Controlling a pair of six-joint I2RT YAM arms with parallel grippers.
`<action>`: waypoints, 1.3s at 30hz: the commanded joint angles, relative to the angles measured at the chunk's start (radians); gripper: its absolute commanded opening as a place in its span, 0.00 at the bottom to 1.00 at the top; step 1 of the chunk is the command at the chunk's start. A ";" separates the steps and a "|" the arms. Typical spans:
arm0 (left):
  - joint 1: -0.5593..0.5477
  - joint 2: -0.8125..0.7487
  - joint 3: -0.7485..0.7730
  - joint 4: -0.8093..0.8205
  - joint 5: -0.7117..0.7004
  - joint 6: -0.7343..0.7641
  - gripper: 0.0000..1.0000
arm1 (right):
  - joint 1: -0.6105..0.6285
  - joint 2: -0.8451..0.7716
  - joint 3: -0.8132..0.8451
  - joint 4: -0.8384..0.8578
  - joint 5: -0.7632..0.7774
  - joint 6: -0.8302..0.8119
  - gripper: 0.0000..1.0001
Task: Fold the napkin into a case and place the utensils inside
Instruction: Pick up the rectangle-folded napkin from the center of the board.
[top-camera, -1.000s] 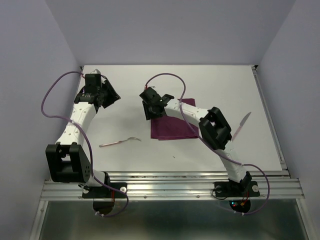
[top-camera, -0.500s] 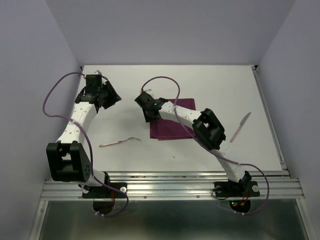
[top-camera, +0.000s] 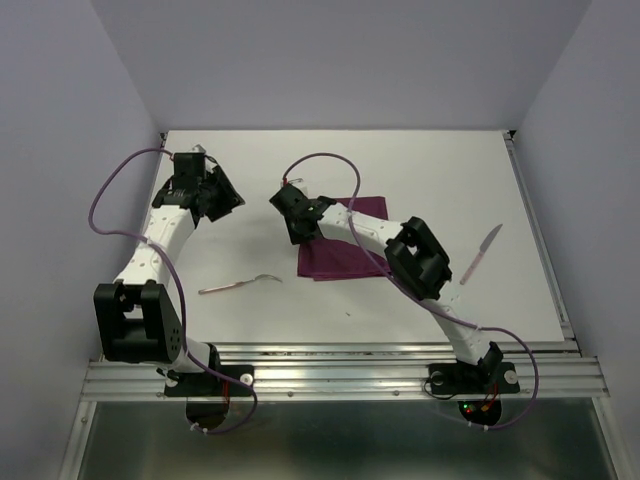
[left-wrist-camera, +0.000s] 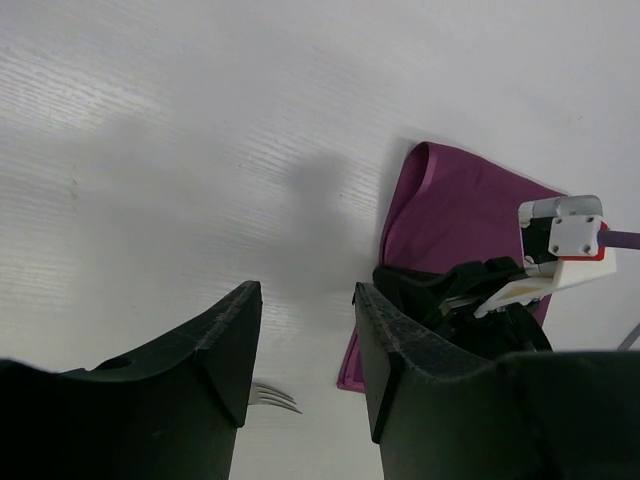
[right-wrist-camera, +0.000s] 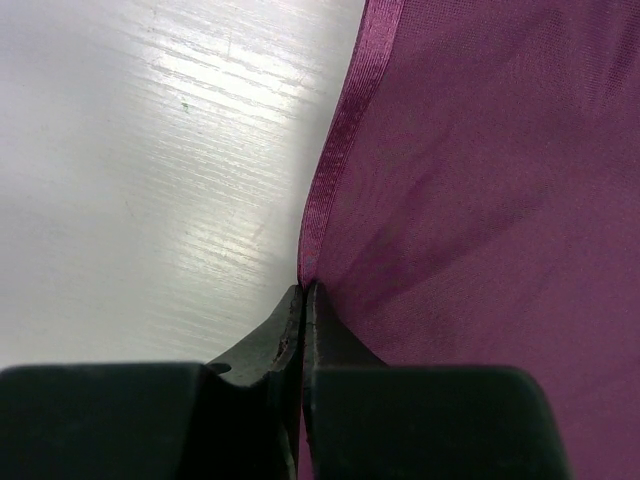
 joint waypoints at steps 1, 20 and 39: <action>0.007 -0.002 -0.015 0.031 0.018 0.013 0.53 | 0.008 -0.039 -0.067 0.014 0.015 0.021 0.01; -0.063 0.083 -0.079 0.137 0.199 0.003 0.53 | -0.056 -0.391 -0.303 0.166 0.009 0.088 0.01; -0.270 0.369 0.019 0.272 0.334 -0.054 0.50 | -0.146 -0.546 -0.473 0.223 -0.048 0.128 0.01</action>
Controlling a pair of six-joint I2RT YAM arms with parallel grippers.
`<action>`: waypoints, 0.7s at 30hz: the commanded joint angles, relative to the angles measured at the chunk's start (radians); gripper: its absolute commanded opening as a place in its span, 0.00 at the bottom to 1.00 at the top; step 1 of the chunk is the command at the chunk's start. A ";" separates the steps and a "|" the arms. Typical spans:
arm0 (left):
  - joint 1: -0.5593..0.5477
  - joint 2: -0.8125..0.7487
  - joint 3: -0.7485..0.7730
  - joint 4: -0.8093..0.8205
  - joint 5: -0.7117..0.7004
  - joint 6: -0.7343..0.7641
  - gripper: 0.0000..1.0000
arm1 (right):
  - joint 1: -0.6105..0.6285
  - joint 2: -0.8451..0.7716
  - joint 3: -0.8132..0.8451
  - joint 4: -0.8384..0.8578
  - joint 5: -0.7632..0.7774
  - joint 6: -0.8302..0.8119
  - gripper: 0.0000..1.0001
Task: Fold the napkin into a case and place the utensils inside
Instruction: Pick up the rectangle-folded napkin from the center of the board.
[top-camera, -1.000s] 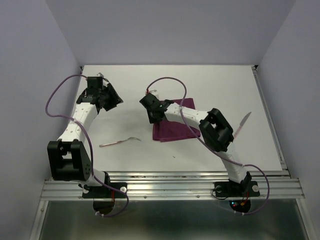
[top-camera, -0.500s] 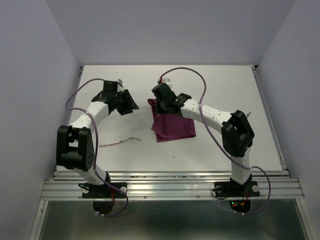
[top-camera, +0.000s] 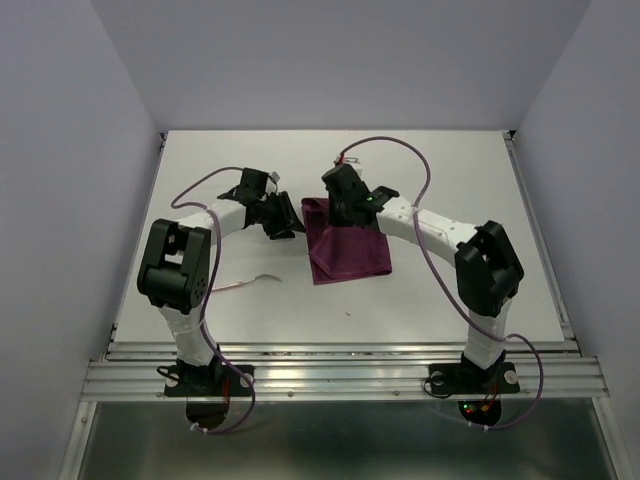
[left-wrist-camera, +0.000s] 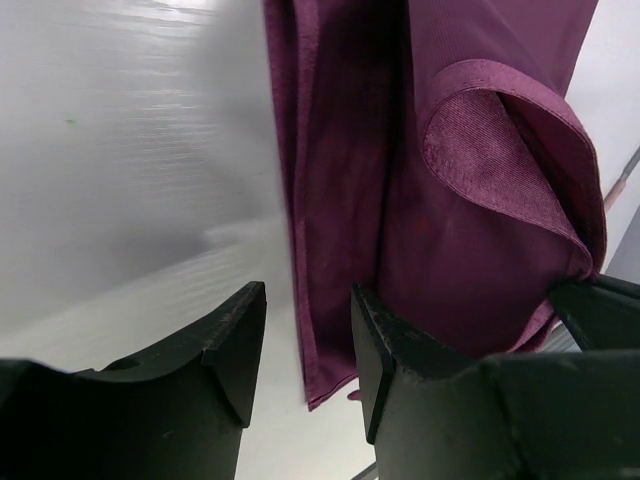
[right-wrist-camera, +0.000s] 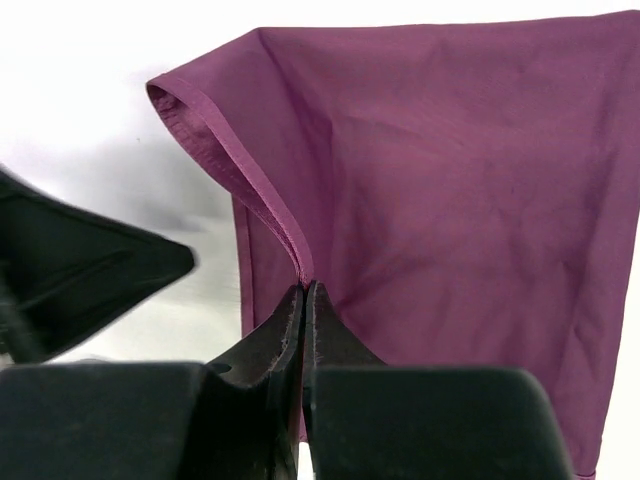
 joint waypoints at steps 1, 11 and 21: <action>-0.035 0.023 0.058 0.054 0.051 -0.015 0.49 | -0.009 -0.081 -0.016 0.056 -0.003 0.019 0.01; -0.069 0.091 0.069 0.146 0.090 -0.051 0.40 | -0.061 -0.147 -0.051 0.059 -0.023 0.028 0.01; -0.075 0.175 0.068 0.134 0.074 -0.042 0.38 | -0.227 -0.293 -0.160 0.068 -0.072 0.026 0.01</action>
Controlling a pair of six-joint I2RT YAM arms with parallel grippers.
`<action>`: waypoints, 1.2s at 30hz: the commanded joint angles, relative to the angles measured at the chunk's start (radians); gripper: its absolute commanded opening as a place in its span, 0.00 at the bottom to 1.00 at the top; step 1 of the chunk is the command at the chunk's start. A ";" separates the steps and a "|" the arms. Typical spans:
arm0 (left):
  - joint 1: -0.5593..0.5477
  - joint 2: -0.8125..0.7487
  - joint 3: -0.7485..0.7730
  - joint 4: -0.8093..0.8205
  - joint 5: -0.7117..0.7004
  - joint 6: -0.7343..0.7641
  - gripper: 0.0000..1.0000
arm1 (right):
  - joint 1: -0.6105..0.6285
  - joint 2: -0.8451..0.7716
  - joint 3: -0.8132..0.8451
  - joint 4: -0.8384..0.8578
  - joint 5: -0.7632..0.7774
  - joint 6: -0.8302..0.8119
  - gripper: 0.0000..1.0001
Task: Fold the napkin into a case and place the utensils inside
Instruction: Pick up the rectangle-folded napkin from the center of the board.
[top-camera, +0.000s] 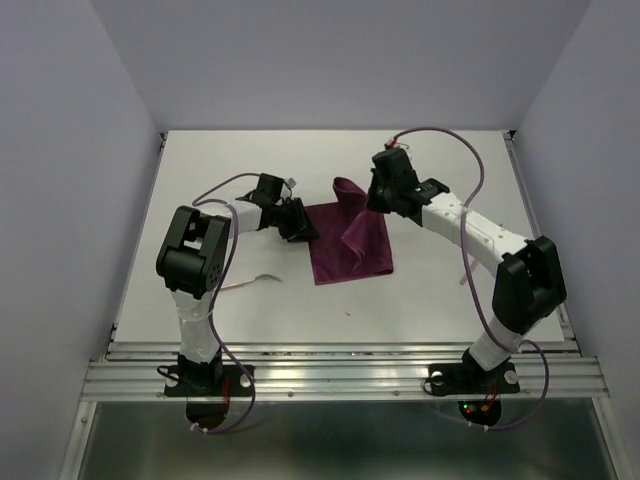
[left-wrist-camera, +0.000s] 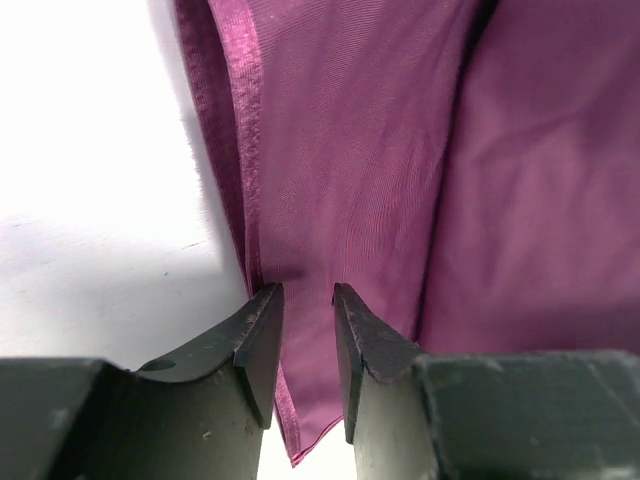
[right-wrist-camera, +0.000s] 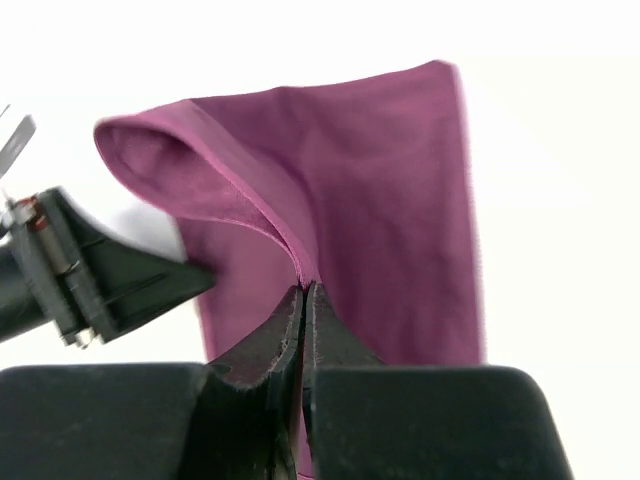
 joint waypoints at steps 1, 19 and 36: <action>-0.006 0.009 0.032 -0.014 -0.014 0.023 0.38 | -0.097 -0.103 -0.048 0.050 -0.021 0.002 0.01; -0.006 0.061 0.125 -0.123 -0.071 0.080 0.38 | -0.426 -0.227 -0.185 0.041 -0.038 -0.152 0.01; -0.007 0.087 0.141 -0.139 -0.071 0.098 0.38 | -0.507 -0.227 -0.168 -0.001 0.019 -0.225 0.01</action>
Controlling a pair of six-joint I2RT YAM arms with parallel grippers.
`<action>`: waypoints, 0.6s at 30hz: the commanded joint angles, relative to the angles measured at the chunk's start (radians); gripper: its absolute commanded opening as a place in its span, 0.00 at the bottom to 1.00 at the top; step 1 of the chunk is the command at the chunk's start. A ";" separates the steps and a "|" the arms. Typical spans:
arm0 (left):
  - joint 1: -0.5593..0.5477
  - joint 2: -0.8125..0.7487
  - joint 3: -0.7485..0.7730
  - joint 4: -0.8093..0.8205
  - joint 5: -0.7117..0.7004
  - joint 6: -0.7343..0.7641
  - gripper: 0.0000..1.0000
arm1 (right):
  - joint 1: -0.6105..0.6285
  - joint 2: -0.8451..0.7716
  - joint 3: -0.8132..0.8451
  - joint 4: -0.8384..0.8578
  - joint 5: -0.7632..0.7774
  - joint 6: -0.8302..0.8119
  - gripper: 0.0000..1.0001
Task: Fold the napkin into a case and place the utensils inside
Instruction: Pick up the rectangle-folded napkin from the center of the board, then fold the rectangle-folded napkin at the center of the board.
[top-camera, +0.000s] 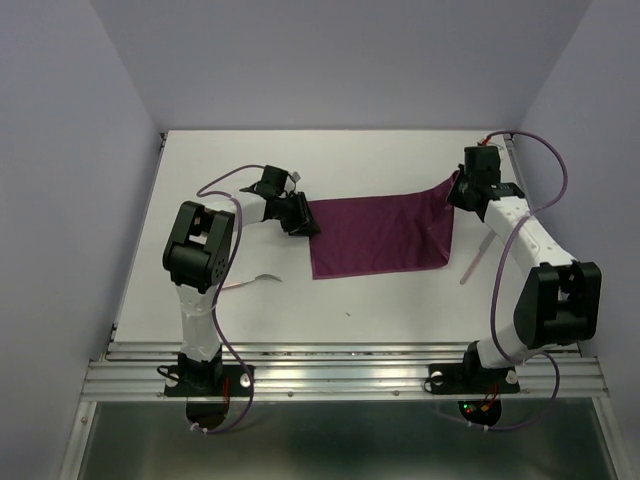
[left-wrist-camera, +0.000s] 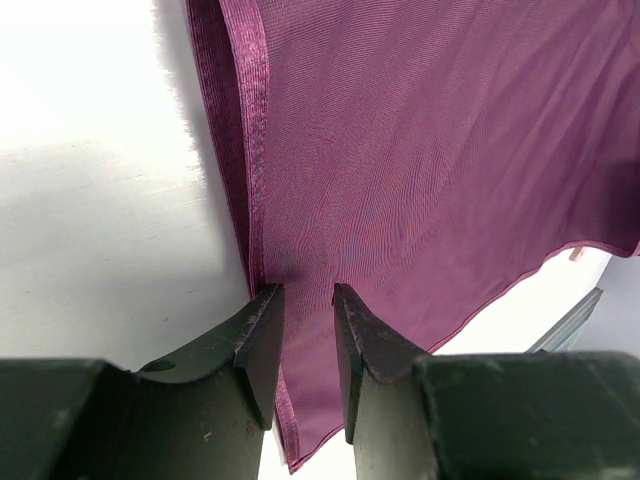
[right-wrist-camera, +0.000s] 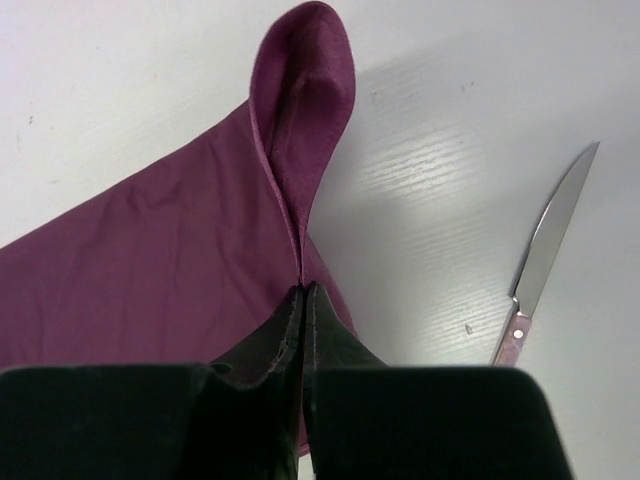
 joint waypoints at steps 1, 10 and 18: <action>-0.007 0.027 0.022 -0.048 -0.042 0.042 0.38 | -0.010 -0.041 0.025 0.003 -0.004 -0.027 0.01; -0.023 0.036 0.032 -0.049 -0.033 0.042 0.38 | -0.010 -0.022 0.054 0.015 -0.233 0.004 0.01; -0.031 0.041 0.042 -0.046 -0.030 0.036 0.38 | 0.117 0.030 0.105 0.012 -0.279 0.037 0.01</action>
